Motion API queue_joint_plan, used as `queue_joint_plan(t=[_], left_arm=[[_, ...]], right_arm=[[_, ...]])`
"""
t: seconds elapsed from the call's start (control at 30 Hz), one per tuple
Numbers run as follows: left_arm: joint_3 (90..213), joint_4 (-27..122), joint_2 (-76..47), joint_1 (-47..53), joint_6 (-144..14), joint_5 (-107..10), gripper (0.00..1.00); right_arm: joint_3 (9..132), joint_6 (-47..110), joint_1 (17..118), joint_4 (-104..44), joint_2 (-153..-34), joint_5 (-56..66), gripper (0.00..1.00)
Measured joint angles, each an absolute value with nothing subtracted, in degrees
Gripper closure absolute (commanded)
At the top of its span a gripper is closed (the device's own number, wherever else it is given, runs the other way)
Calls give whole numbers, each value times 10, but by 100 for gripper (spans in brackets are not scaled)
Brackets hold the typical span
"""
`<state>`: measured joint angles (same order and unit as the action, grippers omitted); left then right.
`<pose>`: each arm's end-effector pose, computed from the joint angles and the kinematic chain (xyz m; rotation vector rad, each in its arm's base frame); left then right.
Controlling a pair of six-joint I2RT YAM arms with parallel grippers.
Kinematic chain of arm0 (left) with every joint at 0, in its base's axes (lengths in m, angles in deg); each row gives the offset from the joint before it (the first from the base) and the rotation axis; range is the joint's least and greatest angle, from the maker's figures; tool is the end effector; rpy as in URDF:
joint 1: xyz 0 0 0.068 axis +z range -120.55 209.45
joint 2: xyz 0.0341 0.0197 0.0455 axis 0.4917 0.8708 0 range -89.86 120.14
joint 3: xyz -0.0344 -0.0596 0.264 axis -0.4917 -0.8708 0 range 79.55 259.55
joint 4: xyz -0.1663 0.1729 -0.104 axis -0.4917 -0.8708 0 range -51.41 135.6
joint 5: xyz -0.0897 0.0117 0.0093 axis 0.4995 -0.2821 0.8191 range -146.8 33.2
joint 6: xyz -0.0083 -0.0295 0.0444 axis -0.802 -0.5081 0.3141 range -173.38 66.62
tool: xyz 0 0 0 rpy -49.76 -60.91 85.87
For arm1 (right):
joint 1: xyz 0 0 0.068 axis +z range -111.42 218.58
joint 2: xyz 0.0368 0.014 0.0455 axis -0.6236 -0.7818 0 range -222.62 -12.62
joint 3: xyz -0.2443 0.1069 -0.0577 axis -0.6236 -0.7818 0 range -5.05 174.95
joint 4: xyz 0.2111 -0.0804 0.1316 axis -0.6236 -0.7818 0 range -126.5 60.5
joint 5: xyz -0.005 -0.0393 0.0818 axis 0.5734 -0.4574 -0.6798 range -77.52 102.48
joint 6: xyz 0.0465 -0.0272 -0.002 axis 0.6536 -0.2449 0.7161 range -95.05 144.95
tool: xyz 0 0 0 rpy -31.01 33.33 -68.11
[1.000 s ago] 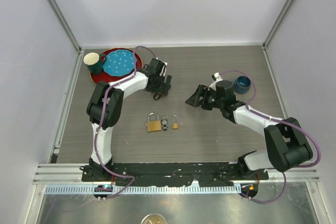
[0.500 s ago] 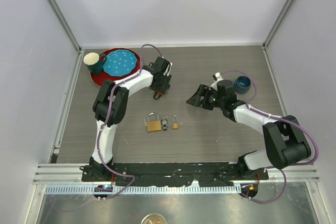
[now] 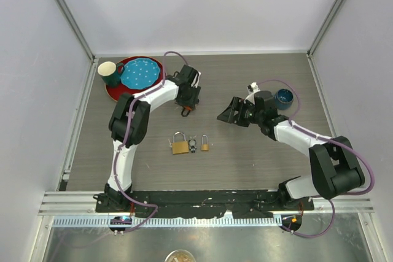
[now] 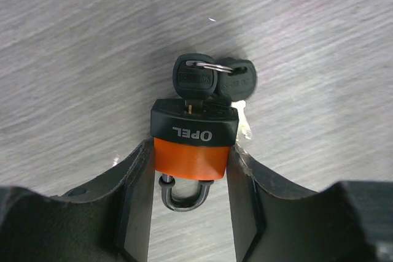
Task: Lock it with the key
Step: Pick up the lock from the center of the board.
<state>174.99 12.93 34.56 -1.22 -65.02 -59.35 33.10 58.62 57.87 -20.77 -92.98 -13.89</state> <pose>0.4004 -0.2356 0.1686 0.4247 2.6241 -0.1871 0.2646 0.1095 0.1953 0.0004 2.2684 1.0115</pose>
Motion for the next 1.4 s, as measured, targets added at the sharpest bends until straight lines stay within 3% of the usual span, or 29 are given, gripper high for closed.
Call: queue_joint_plan(t=[0.27, 0.73, 1.0, 1.4], left_arm=[[1681, 153, 239, -7, -744, -503, 100], [1427, 418, -113, -3, -1006, -463, 100], [1374, 450, -173, -2, -1073, -503, 100], [1374, 468, -193, -2, -1102, -503, 100]], right_arm=[[360, 580, 578, -238, -870, -145, 25], [376, 632, 582, -188, -806, -189, 25], [384, 692, 628, -128, -815, -210, 25], [374, 866, 665, 64, -929, -222, 25]])
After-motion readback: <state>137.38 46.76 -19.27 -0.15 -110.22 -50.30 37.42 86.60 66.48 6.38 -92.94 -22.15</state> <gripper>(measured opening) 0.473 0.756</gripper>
